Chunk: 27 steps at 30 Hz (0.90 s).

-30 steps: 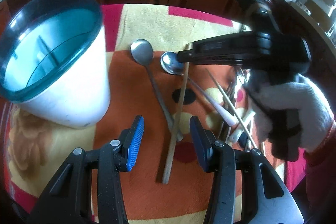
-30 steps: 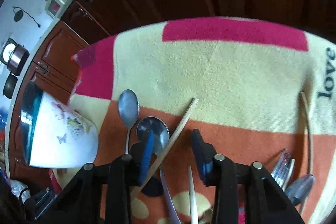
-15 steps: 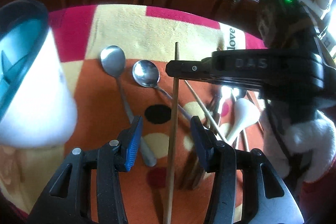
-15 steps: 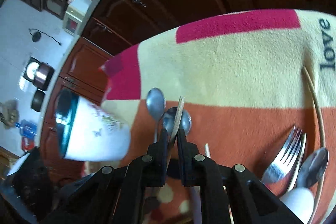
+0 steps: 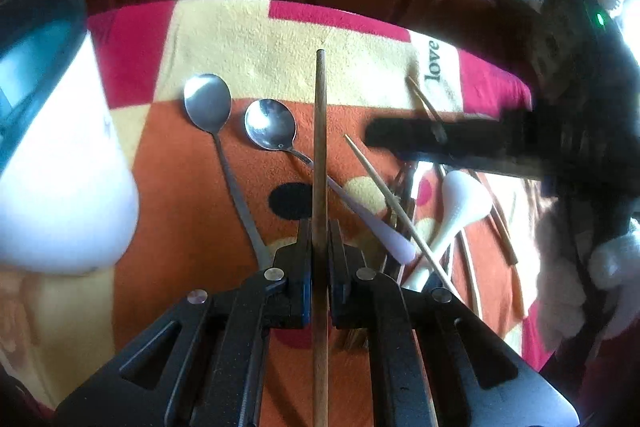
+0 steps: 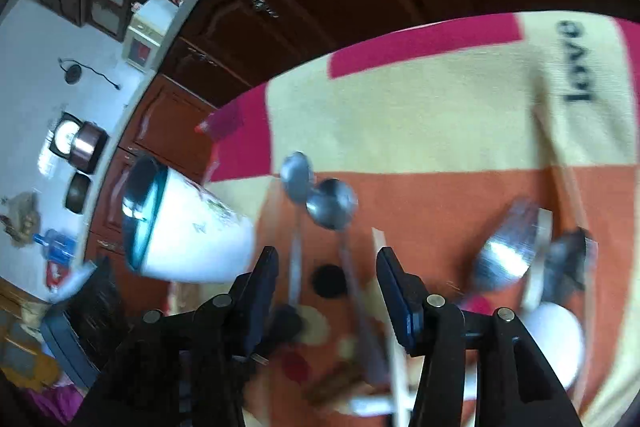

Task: Organize utensils
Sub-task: 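Grasp a wooden chopstick with the right gripper while the left gripper grasps another chopstick, then lift both chopsticks into the white holder and open both grippers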

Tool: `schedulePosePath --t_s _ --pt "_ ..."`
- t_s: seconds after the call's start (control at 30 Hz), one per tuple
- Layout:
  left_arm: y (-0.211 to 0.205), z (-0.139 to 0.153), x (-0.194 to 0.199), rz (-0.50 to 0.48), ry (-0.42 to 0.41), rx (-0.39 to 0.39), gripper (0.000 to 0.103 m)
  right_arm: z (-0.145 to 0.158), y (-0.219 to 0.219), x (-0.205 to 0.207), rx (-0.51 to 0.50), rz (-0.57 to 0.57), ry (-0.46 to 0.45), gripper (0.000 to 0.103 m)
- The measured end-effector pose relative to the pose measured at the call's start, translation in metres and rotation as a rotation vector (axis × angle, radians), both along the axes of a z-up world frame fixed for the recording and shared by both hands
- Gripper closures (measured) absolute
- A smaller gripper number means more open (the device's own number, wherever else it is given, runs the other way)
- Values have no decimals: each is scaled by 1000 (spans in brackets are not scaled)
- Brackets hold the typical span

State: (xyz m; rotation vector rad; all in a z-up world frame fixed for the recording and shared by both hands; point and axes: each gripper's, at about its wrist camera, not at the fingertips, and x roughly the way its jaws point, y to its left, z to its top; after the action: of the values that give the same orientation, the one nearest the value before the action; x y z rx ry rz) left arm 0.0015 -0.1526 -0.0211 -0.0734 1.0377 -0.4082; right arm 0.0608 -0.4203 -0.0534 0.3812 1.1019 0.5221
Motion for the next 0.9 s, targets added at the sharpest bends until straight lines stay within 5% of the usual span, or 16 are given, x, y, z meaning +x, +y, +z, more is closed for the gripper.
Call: schedulePosePath --t_s 0.2,0.43,0.5,0.57,0.7,0.9 --pt "1 1 -10 -10 3 11 98 -14 14 -34 -268 49 -20 75" --pt "6 6 -19 -10 0 17 98 -18 64 -25 -263 45 -60 79" --pt "8 8 -21 -8 1 10 98 -24 84 -21 -309 71 -52 93" --pt "12 11 -23 -8 2 -4 98 -30 103 -24 -337 81 -37 97" --pt "20 23 -29 -12 -10 -30 98 -17 123 -45 -264 42 -63 97" --pt "38 55 -46 -16 -50 -102 98 42 159 -86 -134 -20 -174 97"
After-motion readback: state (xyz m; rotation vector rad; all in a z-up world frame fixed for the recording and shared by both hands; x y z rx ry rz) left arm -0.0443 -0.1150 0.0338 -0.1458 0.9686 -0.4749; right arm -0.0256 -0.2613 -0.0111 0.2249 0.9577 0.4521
